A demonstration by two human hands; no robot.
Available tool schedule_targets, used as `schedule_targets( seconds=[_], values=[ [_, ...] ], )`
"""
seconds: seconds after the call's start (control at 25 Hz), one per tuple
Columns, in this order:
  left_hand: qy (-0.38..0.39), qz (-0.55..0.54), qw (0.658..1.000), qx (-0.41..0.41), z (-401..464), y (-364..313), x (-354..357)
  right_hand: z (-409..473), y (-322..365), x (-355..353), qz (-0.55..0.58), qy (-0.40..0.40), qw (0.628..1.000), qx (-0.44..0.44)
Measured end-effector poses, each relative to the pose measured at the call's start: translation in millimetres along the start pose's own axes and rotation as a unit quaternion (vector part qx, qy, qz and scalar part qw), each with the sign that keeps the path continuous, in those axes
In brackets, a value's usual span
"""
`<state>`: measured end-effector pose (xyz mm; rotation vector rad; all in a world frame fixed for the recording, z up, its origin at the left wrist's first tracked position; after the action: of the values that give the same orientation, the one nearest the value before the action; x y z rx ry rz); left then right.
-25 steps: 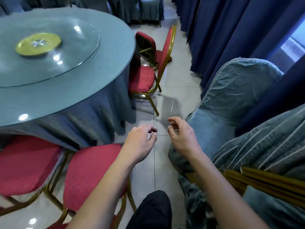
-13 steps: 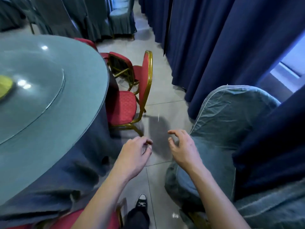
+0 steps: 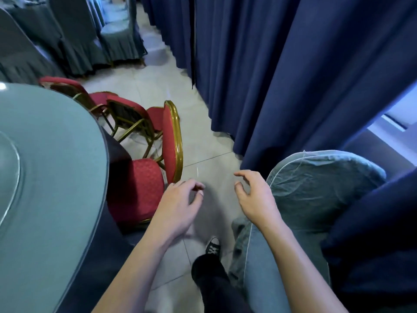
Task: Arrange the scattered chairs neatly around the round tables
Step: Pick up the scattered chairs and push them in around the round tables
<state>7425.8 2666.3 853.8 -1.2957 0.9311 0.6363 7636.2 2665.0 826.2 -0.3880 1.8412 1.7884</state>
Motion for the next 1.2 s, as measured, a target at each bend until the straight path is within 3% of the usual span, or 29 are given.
schedule_targets(
  seconds=[0.48,0.64,1.2],
  values=[
    [0.046,-0.001,0.999,-0.015,266.6,-18.0,15.3,266.4,-15.9,-12.9,-0.013,0.014,1.0,0.009],
    [0.016,0.003,1.0,-0.023,344.2,-13.2,9.5,344.3,-14.9,-5.3,-0.022,0.044,0.999,0.0],
    [-0.046,0.024,0.987,-0.151,553.0,74.7,-28.8,619.9,22.7,103.4,0.021,0.157,0.984,-0.078]
  ],
)
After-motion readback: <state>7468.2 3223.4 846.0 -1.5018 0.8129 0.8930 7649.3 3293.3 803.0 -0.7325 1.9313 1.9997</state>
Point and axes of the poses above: each hand's wrist, its own z-axis towards the middle knuckle, its own x-axis out of the palm, y = z × x, the point moved 5 cm from there along z, towards the middle knuckle, and after that the axes turned 10 degrees about z, right-handed, at the moved point
